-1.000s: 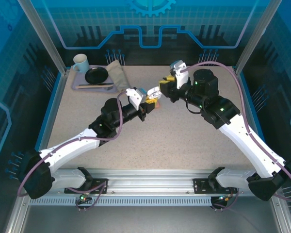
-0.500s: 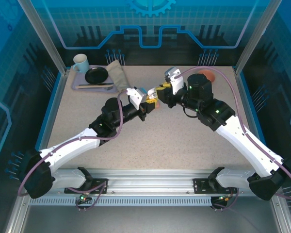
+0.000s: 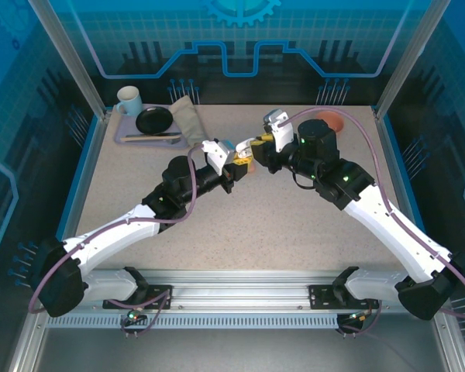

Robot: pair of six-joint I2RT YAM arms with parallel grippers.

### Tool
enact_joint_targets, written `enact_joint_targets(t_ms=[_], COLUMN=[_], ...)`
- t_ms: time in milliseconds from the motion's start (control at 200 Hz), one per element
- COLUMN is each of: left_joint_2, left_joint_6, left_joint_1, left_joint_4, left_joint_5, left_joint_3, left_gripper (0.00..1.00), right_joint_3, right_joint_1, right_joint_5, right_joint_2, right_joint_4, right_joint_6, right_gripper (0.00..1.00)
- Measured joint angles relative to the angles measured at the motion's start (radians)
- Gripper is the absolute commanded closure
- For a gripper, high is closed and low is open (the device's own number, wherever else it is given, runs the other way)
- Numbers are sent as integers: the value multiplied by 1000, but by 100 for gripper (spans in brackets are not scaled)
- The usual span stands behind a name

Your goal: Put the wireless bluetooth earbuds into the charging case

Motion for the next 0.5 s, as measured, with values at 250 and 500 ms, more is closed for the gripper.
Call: enact_joint_targets(t_ms=[250,500], left_joint_2=[0,0], left_joint_6=[-3,-6], left_joint_1=[0,0], left_joint_4=[0,0], left_joint_5=[7,7], left_joint_3=[0,0], left_gripper=[100,100], right_joint_3=[-12,-14], right_joint_1=[-3,-3], right_joint_5=[9,16], right_joint_2=[2,5], right_joint_4=[7,8], right_joint_6=[0,-1], right_gripper=[76,78])
